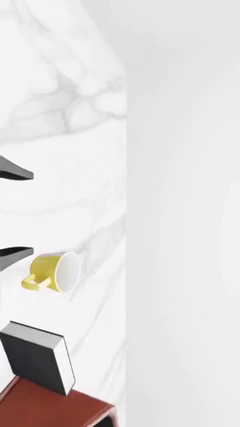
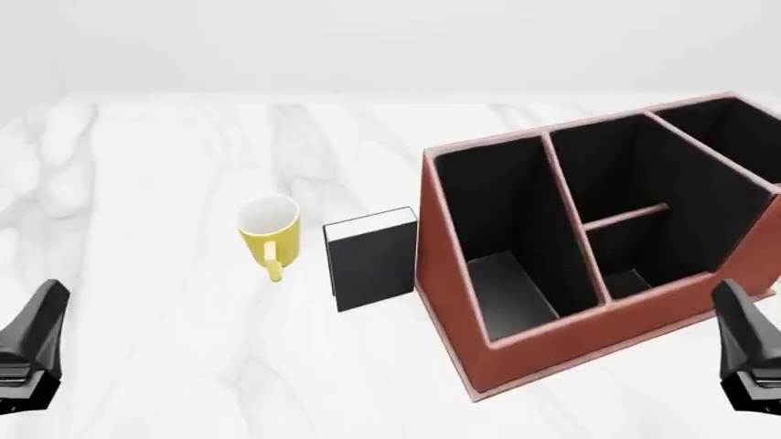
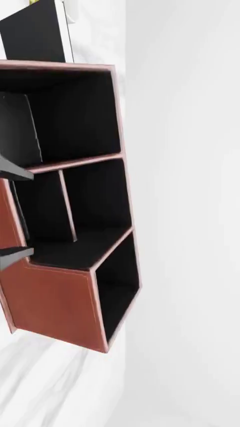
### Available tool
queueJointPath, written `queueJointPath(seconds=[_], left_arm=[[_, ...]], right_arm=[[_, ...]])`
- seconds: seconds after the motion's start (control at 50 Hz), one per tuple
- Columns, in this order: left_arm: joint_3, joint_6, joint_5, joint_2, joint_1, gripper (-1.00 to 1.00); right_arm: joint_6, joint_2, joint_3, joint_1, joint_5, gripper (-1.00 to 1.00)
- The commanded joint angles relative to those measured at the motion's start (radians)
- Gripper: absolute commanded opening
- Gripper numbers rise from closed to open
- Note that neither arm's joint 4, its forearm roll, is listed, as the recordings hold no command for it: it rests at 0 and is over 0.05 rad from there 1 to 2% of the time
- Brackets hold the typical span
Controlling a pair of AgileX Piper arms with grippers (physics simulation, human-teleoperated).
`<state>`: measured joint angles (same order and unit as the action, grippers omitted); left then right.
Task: Pick up the book and place it in the back compartment of the caddy.
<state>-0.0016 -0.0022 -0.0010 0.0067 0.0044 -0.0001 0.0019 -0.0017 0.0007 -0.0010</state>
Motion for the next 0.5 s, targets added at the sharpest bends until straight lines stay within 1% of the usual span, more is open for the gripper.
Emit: queueJointPath(seconds=[0.02, 0.1, 0.12, 0.14, 0.18, 0.2, 0.22, 0.24, 0.26, 0.28, 0.3, 0.34, 0.36, 0.38, 0.4, 0.46, 0.5], left_arm=[[-0.005, -0.016, 0.001, 0.017, 0.014, 1.00], [-0.009, -0.018, -0.001, 0.030, 0.011, 1.00], [-0.019, -0.013, 0.023, 0.014, -0.001, 1.00], [-0.047, 0.007, 0.060, -0.003, -0.035, 1.00], [-0.070, 0.067, 0.072, 0.013, -0.067, 1.00], [-0.092, 0.043, 0.078, 0.025, -0.102, 1.00], [-0.102, 0.033, 0.067, 0.055, -0.128, 1.00], [-0.115, 0.064, 0.033, 0.103, -0.160, 1.00], [-0.124, 0.104, 0.019, 0.146, -0.173, 1.00], [-0.142, 0.103, 0.018, 0.168, -0.200, 1.00], [-0.167, 0.108, 0.008, 0.213, -0.210, 1.00], [-0.204, 0.112, 0.018, 0.232, -0.204, 1.00], [-0.226, 0.115, 0.012, 0.279, -0.239, 1.00], [-0.240, 0.123, 0.005, 0.312, -0.249, 1.00], [-0.240, 0.123, 0.004, 0.313, -0.249, 1.00], [-0.313, 0.136, 0.012, 0.399, -0.269, 1.00], [-0.378, 0.148, 0.030, 0.451, -0.272, 1.00]], right_arm=[[0.002, 0.007, -0.002, -0.001, -0.004, 1.00], [0.003, 0.019, -0.016, 0.000, 0.000, 1.00], [0.004, 0.018, -0.019, 0.000, 0.003, 1.00], [0.004, 0.019, -0.020, -0.001, 0.003, 1.00], [0.004, 0.015, -0.019, 0.000, 0.005, 1.00], [0.003, 0.014, -0.002, -0.002, -0.009, 1.00], [0.002, 0.016, -0.001, -0.003, -0.012, 1.00], [0.000, 0.017, -0.001, -0.003, -0.013, 1.00], [-0.001, 0.027, -0.009, -0.001, -0.015, 1.00], [-0.002, 0.023, -0.008, -0.001, -0.013, 1.00], [0.000, 0.013, -0.003, 0.001, -0.008, 1.00], [-0.002, 0.010, -0.002, 0.001, -0.006, 1.00], [-0.001, 0.012, -0.002, 0.001, -0.008, 1.00], [-0.001, 0.014, -0.002, 0.001, -0.009, 1.00], [-0.001, 0.014, -0.002, 0.001, -0.009, 1.00], [-0.001, 0.011, -0.002, 0.002, -0.007, 1.00], [0.001, 0.015, -0.002, 0.002, -0.008, 1.00]])
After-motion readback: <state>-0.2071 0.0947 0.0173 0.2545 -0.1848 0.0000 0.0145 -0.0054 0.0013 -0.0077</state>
